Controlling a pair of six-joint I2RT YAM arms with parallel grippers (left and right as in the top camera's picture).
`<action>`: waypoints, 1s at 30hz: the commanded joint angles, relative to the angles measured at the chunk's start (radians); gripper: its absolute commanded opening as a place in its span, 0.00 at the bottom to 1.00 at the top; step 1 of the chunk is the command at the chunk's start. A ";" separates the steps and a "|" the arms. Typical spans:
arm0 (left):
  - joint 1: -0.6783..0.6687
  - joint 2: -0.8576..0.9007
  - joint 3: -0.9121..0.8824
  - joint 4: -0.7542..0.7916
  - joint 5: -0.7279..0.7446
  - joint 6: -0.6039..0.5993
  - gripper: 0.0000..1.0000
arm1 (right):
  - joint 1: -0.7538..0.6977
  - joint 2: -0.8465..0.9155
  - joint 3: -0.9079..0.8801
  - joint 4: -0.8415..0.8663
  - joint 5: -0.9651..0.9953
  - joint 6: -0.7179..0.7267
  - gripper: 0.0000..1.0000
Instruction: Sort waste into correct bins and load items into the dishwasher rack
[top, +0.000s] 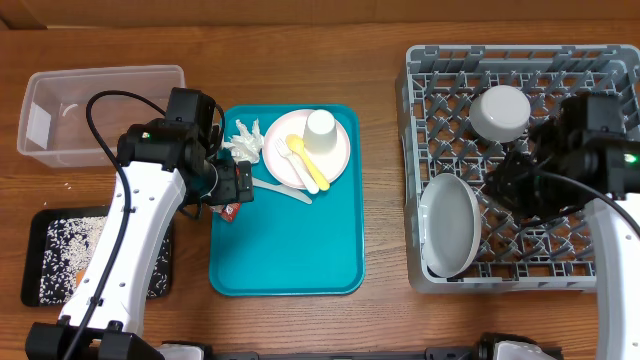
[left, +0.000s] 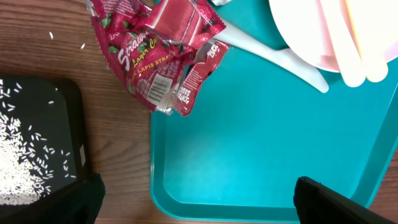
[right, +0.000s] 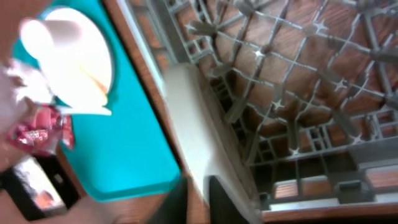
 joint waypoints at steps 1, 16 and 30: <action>0.000 -0.004 0.011 0.000 0.000 -0.003 1.00 | 0.005 -0.064 0.139 0.005 -0.011 -0.018 0.59; 0.000 -0.004 0.011 0.035 0.071 -0.092 1.00 | 0.021 -0.068 0.336 0.076 -0.399 -0.276 1.00; 0.000 -0.004 0.011 0.003 0.105 -0.029 1.00 | 0.021 0.023 0.335 0.172 0.423 -0.035 1.00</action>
